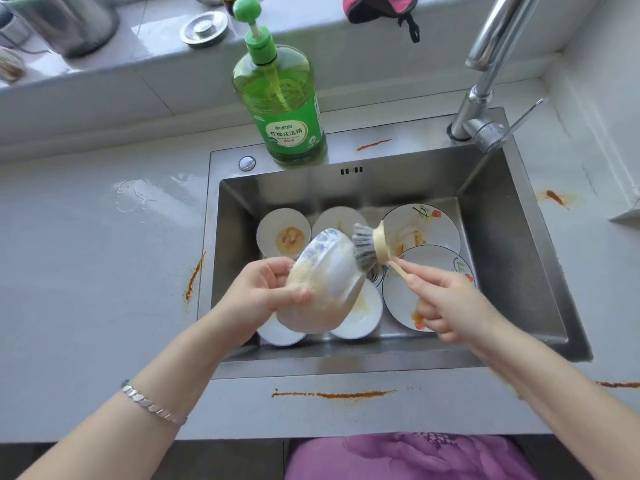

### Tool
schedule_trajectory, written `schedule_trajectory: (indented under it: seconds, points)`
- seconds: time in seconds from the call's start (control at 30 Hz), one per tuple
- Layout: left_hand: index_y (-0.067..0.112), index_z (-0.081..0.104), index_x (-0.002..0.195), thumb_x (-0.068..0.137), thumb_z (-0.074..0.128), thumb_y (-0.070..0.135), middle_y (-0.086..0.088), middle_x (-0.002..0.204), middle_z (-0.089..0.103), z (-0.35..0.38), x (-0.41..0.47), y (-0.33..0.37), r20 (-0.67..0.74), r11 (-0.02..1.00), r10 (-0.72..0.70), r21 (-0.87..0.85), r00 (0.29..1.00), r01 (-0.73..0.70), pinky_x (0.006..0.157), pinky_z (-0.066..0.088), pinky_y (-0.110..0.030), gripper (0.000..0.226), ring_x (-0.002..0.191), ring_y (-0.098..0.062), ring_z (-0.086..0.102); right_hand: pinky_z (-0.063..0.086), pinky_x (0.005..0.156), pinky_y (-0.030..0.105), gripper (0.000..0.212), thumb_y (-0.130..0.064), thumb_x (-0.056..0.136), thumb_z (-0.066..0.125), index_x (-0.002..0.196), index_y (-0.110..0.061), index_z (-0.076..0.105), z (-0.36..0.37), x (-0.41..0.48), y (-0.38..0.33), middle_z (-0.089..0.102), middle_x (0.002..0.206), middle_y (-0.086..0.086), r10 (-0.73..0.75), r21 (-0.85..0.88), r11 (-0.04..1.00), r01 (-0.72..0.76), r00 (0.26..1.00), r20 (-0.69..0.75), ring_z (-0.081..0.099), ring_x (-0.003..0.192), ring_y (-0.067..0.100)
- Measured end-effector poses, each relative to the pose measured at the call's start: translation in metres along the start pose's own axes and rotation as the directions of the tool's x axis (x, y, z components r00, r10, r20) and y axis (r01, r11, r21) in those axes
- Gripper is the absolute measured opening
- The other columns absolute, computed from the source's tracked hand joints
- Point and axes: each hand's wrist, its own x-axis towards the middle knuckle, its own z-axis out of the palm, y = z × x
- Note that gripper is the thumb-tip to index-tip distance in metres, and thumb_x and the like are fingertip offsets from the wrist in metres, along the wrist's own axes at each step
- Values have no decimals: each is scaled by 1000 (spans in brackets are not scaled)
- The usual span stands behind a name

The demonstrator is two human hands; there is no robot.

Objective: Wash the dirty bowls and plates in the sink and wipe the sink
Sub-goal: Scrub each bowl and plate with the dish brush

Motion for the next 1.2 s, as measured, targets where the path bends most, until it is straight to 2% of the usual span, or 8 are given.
schedule_trajectory:
  seconds: [0.1,0.27,0.37,0.5,0.6,0.73,1.0,1.2]
  points:
    - [5,64,80,61,70,12,-2,68,69,-1,2,-8,-11,990,-24,136,1000,25,60,52,-24,21,64,-14,65,17,35,14,35,-18,96,45,108,-48,57,8,-8,-7,27,42,-12,-139,-195,969,150,988,74,18,40,6]
    - [11,67,81,60,72,14,0,71,71,-3,-2,-12,82,983,-43,180,996,28,62,52,-20,22,67,-13,66,15,34,13,33,-20,99,41,114,-45,56,1,7,1,21,52,-1,11,-226,974,-21,999,-44,18,36,6]
    - [12,68,84,61,73,17,-6,75,71,-4,-1,-13,83,969,-58,243,995,36,66,53,-26,25,71,-16,66,17,34,16,35,-19,98,43,104,-51,56,6,2,-1,29,43,-9,-56,-220,973,67,997,52,21,39,7]
    - [7,69,90,62,72,20,-21,85,71,-6,6,-23,75,931,-120,356,990,86,73,50,-36,31,74,-21,64,21,32,8,32,-17,98,43,120,-35,57,0,10,3,34,38,-17,-13,-320,947,18,1000,18,30,30,3]
    - [9,71,88,63,67,22,-14,82,72,1,22,-40,26,854,-155,507,988,121,77,52,-38,29,73,-18,62,25,30,9,33,-15,98,41,126,-26,56,-14,15,15,36,44,-16,56,-356,930,-88,994,-99,35,27,-2]
    - [6,67,77,76,66,17,-4,67,57,26,58,-74,-56,648,-136,750,989,132,59,36,-28,11,64,-18,47,20,30,11,34,-16,98,41,128,-23,56,-34,17,32,35,28,-16,84,-286,947,-146,972,-218,30,32,6]
    - [13,64,76,80,66,18,-3,77,58,53,94,-125,-83,500,-139,854,987,143,63,36,-28,6,78,-22,52,29,32,11,34,-15,98,42,128,-24,55,-46,13,53,33,26,-19,106,-231,958,-172,956,-275,35,27,-1]
    - [18,54,65,82,60,17,-3,75,54,56,100,-142,47,460,-216,886,975,60,56,31,-27,18,74,-20,47,33,34,10,35,-16,99,40,129,-27,53,-41,14,56,37,27,-21,101,-253,954,-160,968,-232,40,28,-6]
